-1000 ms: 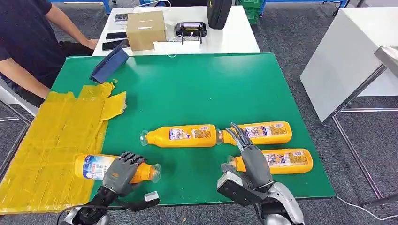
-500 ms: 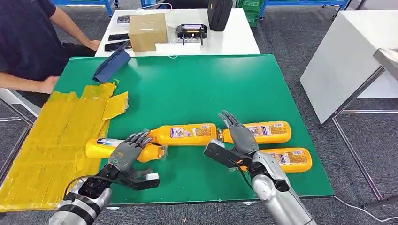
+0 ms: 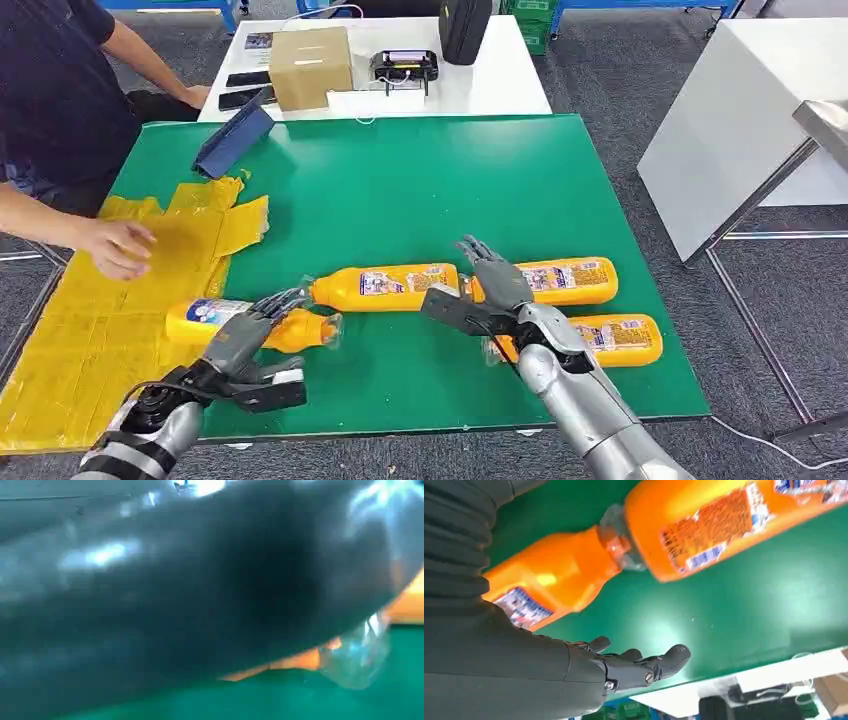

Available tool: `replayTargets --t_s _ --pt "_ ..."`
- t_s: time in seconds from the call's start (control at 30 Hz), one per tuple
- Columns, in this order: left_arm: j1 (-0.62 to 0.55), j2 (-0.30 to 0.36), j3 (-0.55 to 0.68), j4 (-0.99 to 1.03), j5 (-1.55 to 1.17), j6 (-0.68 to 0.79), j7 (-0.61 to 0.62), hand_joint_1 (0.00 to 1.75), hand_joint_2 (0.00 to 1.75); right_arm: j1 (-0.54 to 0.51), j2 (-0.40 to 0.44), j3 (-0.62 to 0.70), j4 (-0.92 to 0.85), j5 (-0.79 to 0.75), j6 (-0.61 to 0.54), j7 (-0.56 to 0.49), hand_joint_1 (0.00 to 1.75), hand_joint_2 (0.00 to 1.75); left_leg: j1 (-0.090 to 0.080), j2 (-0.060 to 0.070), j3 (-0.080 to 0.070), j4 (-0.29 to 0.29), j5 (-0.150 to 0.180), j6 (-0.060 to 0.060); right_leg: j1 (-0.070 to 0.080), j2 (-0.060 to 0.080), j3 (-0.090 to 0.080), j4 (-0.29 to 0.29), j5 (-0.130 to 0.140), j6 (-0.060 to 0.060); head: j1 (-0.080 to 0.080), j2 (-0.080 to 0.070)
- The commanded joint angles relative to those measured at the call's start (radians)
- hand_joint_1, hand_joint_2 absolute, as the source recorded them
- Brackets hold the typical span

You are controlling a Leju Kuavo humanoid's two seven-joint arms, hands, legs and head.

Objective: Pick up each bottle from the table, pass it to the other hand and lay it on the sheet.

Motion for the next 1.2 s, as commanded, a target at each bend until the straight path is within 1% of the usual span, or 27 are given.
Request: replayTargets --t_s 0.03,0.07,0.1,0.17,0.2,0.23,0.33,0.37,0.43,0.47,0.5,0.57,0.67,0.7,0.87,0.97,1.03,1.07,1.1,1.17,1.2 --pt "0.194 0.046 0.187 -0.326 0.134 -0.033 -0.063 0.00 0.00 -0.033 0.039 0.064 0.092 0.021 -0.027 0.004 0.00 1.75 0.002 0.002 -0.003 0.001 -0.001 -0.001 0.001 0.006 -0.003 0.000 0.000 -0.001 0.000 0.000" --pt "0.218 -0.009 0.248 -0.392 0.195 -0.034 -0.082 0.00 0.00 -0.020 0.042 0.075 0.077 0.046 -0.033 0.011 0.00 1.75 0.003 0.001 -0.005 0.001 -0.001 -0.002 0.002 0.005 -0.005 0.000 0.000 -0.001 0.000 0.000" --pt "0.228 -0.051 0.280 -0.431 0.259 -0.056 -0.099 0.00 0.00 -0.010 0.047 0.080 0.067 0.061 -0.038 0.015 0.00 1.75 0.004 0.001 -0.006 0.002 -0.002 -0.002 0.002 0.006 -0.005 0.000 -0.001 -0.002 0.000 0.000" --pt "0.238 -0.118 0.323 -0.478 0.361 -0.089 -0.123 0.00 0.00 -0.005 0.059 0.095 0.069 0.088 -0.044 0.023 0.00 1.75 0.002 0.000 -0.008 0.001 0.000 -0.001 0.001 0.002 -0.006 0.000 0.000 0.000 0.000 0.000" --pt "0.241 -0.174 0.355 -0.506 0.491 -0.141 -0.148 0.00 0.00 -0.007 0.077 0.098 0.089 0.081 -0.037 0.024 0.00 1.75 0.003 0.000 -0.007 0.002 -0.002 -0.001 0.002 0.004 -0.006 -0.001 -0.001 -0.001 0.000 0.000" --pt "0.241 -0.203 0.373 -0.517 0.543 -0.172 -0.154 0.00 0.00 -0.014 0.088 0.098 0.113 0.064 -0.029 0.019 0.00 1.75 0.002 0.000 -0.009 0.001 -0.001 -0.001 0.001 0.003 -0.007 -0.001 -0.001 -0.001 0.000 0.000" --pt "0.241 -0.208 0.369 -0.519 0.541 -0.171 -0.154 0.00 0.00 -0.016 0.091 0.099 0.118 0.063 -0.029 0.019 0.00 1.75 0.001 -0.001 -0.011 0.001 -0.001 -0.001 0.000 0.003 -0.009 -0.001 -0.001 -0.001 0.000 0.000" --pt "0.242 -0.227 0.389 -0.514 0.652 -0.225 -0.176 0.00 0.00 -0.028 0.093 0.106 0.143 0.068 -0.040 0.011 0.00 1.75 0.002 -0.001 -0.009 0.001 -0.002 -0.002 0.001 0.005 -0.008 -0.001 -0.001 -0.002 0.000 0.000" --pt "0.253 -0.257 0.425 -0.526 0.795 -0.323 -0.178 0.00 0.00 -0.049 0.110 0.116 0.187 0.071 -0.048 0.005 0.00 1.75 0.000 0.000 -0.011 0.000 -0.001 -0.002 0.000 0.004 -0.010 -0.001 0.000 -0.001 0.000 0.000" --pt "0.258 -0.266 0.433 -0.534 0.829 -0.352 -0.183 0.00 0.00 -0.059 0.117 0.124 0.208 0.085 -0.064 0.009 0.00 1.75 0.000 0.000 -0.012 0.000 0.000 -0.001 0.000 0.003 -0.011 -0.001 0.000 -0.001 0.000 0.000" --pt "0.261 -0.268 0.434 -0.537 0.833 -0.358 -0.184 0.00 0.00 -0.063 0.119 0.126 0.214 0.089 -0.067 0.011 0.00 1.75 0.001 0.001 -0.011 0.001 -0.001 -0.002 0.000 0.006 -0.010 -0.001 0.000 -0.001 0.000 0.000" --pt "0.269 -0.273 0.430 -0.549 0.854 -0.380 -0.185 0.00 0.00 -0.075 0.126 0.130 0.233 0.101 -0.074 0.018 0.00 1.75 0.000 0.001 -0.012 0.001 -0.001 -0.001 0.000 0.004 -0.011 -0.001 0.000 -0.001 0.000 0.000" --pt "0.271 -0.279 0.408 -0.562 0.834 -0.381 -0.184 0.00 0.00 -0.092 0.127 0.149 0.248 0.157 -0.108 0.051 0.00 1.75 0.000 0.000 -0.013 0.001 0.000 -0.001 0.000 0.003 -0.012 -0.001 0.000 0.000 0.000 0.000" --pt "0.272 -0.282 0.402 -0.565 0.825 -0.377 -0.183 0.00 0.00 -0.100 0.128 0.159 0.256 0.187 -0.116 0.075 0.00 1.75 0.001 0.000 -0.012 0.001 -0.001 -0.002 0.001 0.005 -0.010 -0.001 0.000 -0.001 0.000 0.000" --pt "0.273 -0.284 0.399 -0.566 0.822 -0.374 -0.183 0.00 0.00 -0.101 0.131 0.158 0.256 0.189 -0.115 0.077 0.00 1.75 0.000 0.000 -0.013 0.001 0.000 -0.001 0.000 0.003 -0.012 -0.001 0.000 0.000 0.000 0.000" --pt "0.282 -0.293 0.402 -0.562 0.815 -0.367 -0.180 0.00 0.00 -0.130 0.136 0.211 0.280 0.362 -0.143 0.202 0.00 1.75 0.000 0.000 -0.013 0.001 0.000 -0.001 0.000 0.003 -0.012 -0.001 0.000 -0.001 0.000 0.000" --pt "0.286 -0.299 0.410 -0.555 0.833 -0.377 -0.185 0.00 0.00 -0.141 0.162 0.196 0.301 0.410 -0.136 0.214 0.00 1.75 0.000 0.001 -0.012 0.001 -0.001 -0.002 0.000 0.005 -0.011 -0.001 -0.001 -0.001 0.000 0.000" --pt "0.288 -0.300 0.413 -0.553 0.835 -0.378 -0.186 0.00 0.00 -0.144 0.169 0.190 0.305 0.421 -0.138 0.215 0.00 1.75 0.000 0.000 -0.013 0.000 0.000 -0.001 0.000 0.004 -0.012 -0.001 0.000 -0.001 0.000 0.000" --pt "0.289 -0.302 0.416 -0.552 0.836 -0.379 -0.188 0.00 0.00 -0.146 0.177 0.183 0.312 0.428 -0.139 0.216 0.00 1.75 0.001 0.001 -0.011 0.001 -0.001 -0.002 0.000 0.006 -0.010 -0.001 -0.001 -0.001 0.000 0.000" --pt "0.288 -0.301 0.418 -0.547 0.837 -0.380 -0.189 0.00 0.00 -0.154 0.182 0.179 0.315 0.430 -0.135 0.218 0.00 1.75 0.000 0.000 -0.013 0.000 0.000 -0.001 0.000 0.003 -0.012 -0.001 0.000 -0.001 0.000 0.000" --pt "0.285 -0.301 0.419 -0.543 0.837 -0.385 -0.189 0.00 0.00 -0.161 0.195 0.157 0.334 0.414 -0.124 0.203 0.00 1.75 0.001 0.001 -0.012 0.001 -0.001 -0.002 0.000 0.005 -0.011 0.000 -0.001 -0.001 0.000 0.000"
